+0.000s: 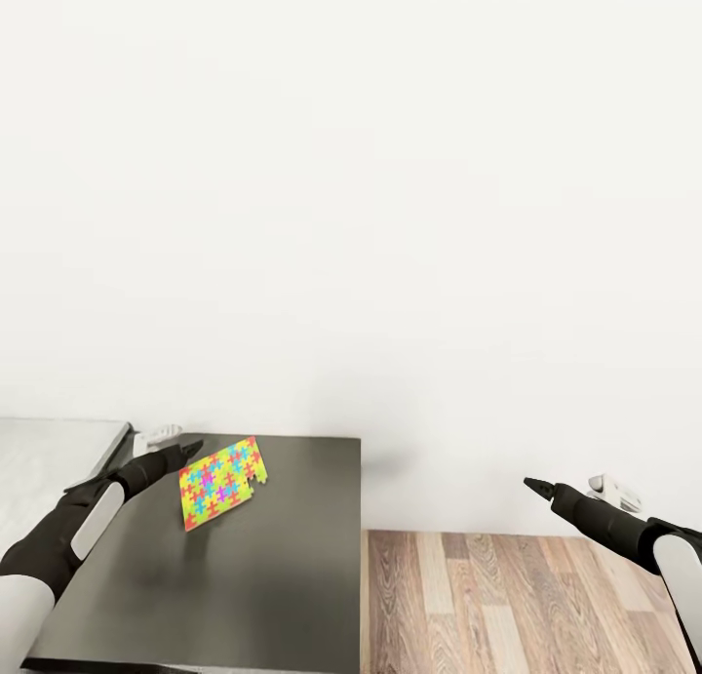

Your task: Put all the toys in the child's room - the three board games (two on the bed and one on the table), the two jigsaw puzzles on the table, and the tennis ball on the table - inside the toy box on the table in the child's room.

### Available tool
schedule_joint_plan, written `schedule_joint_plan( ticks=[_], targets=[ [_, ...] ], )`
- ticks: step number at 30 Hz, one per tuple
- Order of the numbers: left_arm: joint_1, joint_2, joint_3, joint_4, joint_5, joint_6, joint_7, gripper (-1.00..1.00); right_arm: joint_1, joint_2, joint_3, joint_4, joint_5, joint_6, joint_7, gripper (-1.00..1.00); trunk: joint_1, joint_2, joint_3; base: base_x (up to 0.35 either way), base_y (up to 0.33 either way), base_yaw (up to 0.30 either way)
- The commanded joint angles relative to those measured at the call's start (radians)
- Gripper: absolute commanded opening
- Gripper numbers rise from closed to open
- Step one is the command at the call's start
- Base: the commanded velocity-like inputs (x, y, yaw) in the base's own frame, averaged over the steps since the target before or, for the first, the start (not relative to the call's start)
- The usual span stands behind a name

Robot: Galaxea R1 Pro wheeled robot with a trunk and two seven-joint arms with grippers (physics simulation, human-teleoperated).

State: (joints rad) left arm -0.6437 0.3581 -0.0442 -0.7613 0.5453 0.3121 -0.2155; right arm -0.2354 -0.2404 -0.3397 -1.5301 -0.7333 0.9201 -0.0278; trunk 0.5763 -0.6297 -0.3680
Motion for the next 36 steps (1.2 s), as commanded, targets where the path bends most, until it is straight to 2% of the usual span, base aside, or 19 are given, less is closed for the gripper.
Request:
schedule_joint_plan(
  ticks=[1, 36],
  targets=[
    [-0.001, 0.001, -0.003, -0.001, 0.008, 0.004, 0.001, 1.00, -0.001, 0.000, -0.001, -0.001, -0.005, 0.005, -0.003, 1.00, 0.000, -0.001, -0.003, 0.000, 0.000, 0.000],
    [-0.001, 0.001, -0.008, -0.001, 0.010, 0.002, -0.001, 1.00, -0.001, 0.001, -0.001, -0.001, -0.004, 0.002, -0.003, 1.00, 0.000, -0.001, -0.061, 0.000, 0.000, 0.000]
  ],
)
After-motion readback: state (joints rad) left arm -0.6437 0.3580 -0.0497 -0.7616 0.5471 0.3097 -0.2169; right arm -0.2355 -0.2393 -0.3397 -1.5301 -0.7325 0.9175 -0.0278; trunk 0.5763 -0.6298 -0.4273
